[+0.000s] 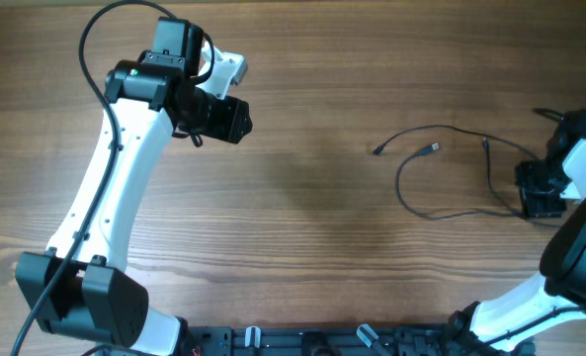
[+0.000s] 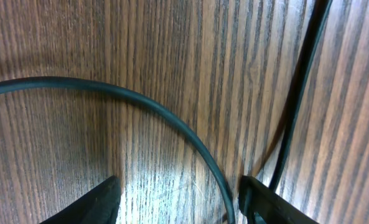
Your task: Untangle cables
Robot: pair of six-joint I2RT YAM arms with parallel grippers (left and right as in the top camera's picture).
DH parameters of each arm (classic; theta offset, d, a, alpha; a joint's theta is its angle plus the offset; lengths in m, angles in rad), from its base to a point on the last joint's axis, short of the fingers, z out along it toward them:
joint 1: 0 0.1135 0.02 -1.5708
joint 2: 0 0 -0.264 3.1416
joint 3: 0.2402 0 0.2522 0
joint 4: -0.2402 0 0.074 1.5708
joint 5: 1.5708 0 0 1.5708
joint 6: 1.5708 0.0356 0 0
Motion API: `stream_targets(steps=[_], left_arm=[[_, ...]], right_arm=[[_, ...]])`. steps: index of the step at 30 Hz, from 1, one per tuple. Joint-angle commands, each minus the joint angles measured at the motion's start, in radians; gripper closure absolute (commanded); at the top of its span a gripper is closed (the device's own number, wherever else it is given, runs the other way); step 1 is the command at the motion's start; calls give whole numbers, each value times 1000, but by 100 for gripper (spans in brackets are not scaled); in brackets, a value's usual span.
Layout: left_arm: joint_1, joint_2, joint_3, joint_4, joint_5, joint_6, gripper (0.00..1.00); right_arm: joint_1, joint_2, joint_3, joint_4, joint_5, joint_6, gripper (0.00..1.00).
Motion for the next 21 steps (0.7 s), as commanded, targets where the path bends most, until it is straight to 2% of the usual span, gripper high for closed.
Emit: stream_targets(steps=[1, 9, 13, 15, 17, 18, 19, 21], left_arm=[[-1, 10, 0, -1, -2, 23, 45], [-1, 10, 0, -1, -2, 23, 45], [-1, 10, 0, -1, -2, 23, 45], [-1, 10, 0, 0, -2, 23, 46], [-1, 10, 0, 0, -2, 23, 46], [-1, 10, 0, 0, -2, 23, 45], [-1, 10, 0, 0, -2, 23, 45], [-1, 10, 0, 0, -2, 23, 46]], right_arm=[[11, 160, -186, 9, -125, -12, 35], [11, 160, -192, -30, -137, -45, 30], [11, 160, -193, 7, -150, -68, 33], [11, 160, -193, 51, -175, -120, 46], [11, 161, -193, 95, -232, -175, 67], [11, 161, -193, 106, -260, -195, 84], [11, 161, -193, 116, -277, -208, 96], [13, 161, -193, 134, -310, -221, 96]])
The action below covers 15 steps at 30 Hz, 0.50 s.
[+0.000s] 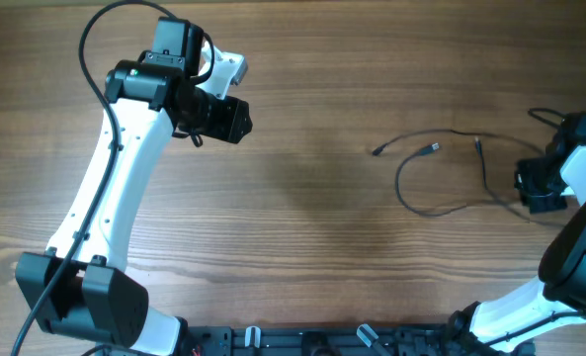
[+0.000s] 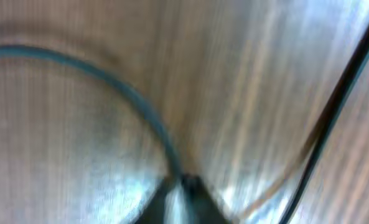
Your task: Untangle cables
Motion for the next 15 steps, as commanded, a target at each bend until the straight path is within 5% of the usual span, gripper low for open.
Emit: stream_targets(steps=[1, 5, 8, 15], left_arm=[[-1, 10, 0, -1, -2, 23, 46], [-1, 10, 0, -1, -2, 23, 46], [-1, 10, 0, -1, -2, 23, 45], [-1, 10, 0, -2, -2, 23, 46]], right_arm=[[21, 183, -152, 25, -258, -86, 96], [82, 182, -152, 101, -280, -114, 96], [165, 182, -152, 280, -512, -351, 91], [451, 183, -55, 501, -624, -269, 96]])
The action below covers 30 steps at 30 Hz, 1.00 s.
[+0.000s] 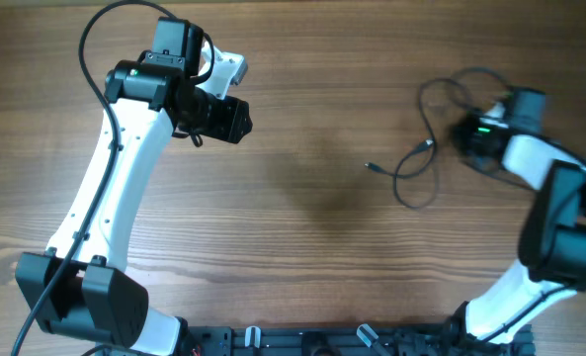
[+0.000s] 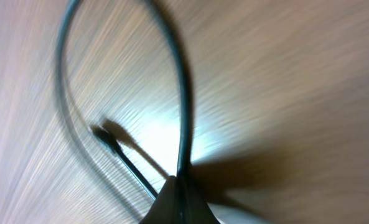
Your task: Untangle cables
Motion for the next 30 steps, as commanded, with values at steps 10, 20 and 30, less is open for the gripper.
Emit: stream_targets(steps=[10, 20, 30], left_arm=[[-1, 10, 0, -19, -2, 23, 45], [-1, 10, 0, -24, -2, 23, 45], [-1, 10, 0, -20, -2, 23, 45]], right_arm=[[328, 91, 183, -122, -87, -114, 75], [250, 40, 255, -444, 191, -431, 29], [225, 23, 250, -689, 352, -686, 0]])
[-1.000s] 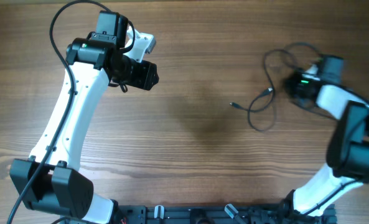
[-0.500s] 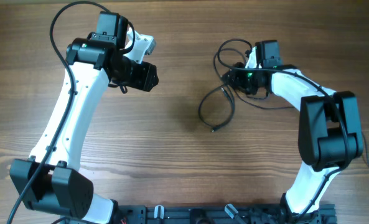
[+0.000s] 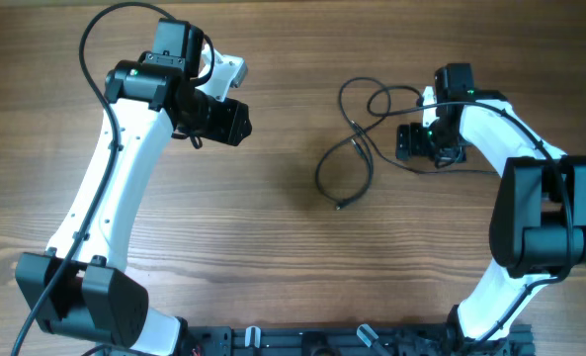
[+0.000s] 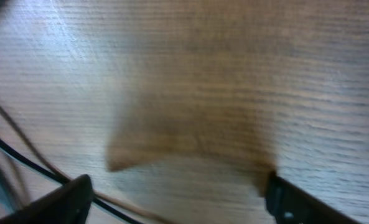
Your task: Untangle cables
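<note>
The thin black cable (image 3: pixel 357 129) lies in loose overlapping loops on the wooden table (image 3: pixel 293 267), one plug end (image 3: pixel 339 206) pointing toward me. My right gripper (image 3: pixel 403 143) sits low at the right side of the tangle. In the blurred right wrist view this gripper (image 4: pixel 181 200) is open, its fingers (image 4: pixel 72 199) set wide apart. A strand of the cable (image 4: pixel 28 163) runs past the left finger without being gripped. My left gripper (image 3: pixel 235 119) hangs over the far left of the table, well away from the cable; its jaws cannot be made out.
The left arm (image 3: pixel 115 188) stretches from the near left corner up to the back left. The right arm (image 3: pixel 540 198) curves along the right side. A dark rail (image 3: pixel 302 341) runs along the front edge.
My right gripper was shut on the cable farther right. It is now open and has moved left. The cable lies released, nearer the table's middle. The left arm is unchanged.
My right gripper stood open around a cable strand at the right edge of the table. It was then shut on that strand, and later held it farther back and to the left. Now the jaws are open and the cable lies near the middle.
</note>
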Robot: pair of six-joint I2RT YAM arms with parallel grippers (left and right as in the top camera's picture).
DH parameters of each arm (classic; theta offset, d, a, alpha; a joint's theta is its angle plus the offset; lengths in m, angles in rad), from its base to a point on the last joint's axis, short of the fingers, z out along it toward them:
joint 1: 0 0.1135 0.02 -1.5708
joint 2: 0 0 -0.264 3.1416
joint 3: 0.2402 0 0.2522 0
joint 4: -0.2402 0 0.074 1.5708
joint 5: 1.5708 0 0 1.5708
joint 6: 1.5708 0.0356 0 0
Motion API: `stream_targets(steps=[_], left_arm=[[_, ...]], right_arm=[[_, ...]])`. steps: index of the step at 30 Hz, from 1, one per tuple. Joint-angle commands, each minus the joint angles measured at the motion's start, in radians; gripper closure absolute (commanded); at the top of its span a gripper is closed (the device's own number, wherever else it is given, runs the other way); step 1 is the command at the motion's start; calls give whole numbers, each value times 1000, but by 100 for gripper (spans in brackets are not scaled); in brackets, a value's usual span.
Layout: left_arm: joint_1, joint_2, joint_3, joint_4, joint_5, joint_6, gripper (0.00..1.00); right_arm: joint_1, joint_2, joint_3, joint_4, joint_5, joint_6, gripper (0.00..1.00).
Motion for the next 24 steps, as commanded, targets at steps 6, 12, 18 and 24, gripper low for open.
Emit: stream_targets(steps=[6, 12, 18, 24], left_arm=[[-1, 10, 0, 7, -2, 23, 46], [-1, 10, 0, 6, -2, 23, 46], [-1, 10, 0, 10, -2, 23, 46], [-1, 10, 0, 6, -1, 23, 46]], right_arm=[[4, 4, -9, -36, 21, 535, 0], [9, 4, -9, -52, -108, 763, 0], [10, 4, -9, -97, -311, 1074, 0], [10, 4, -9, -61, -368, 1235, 0]])
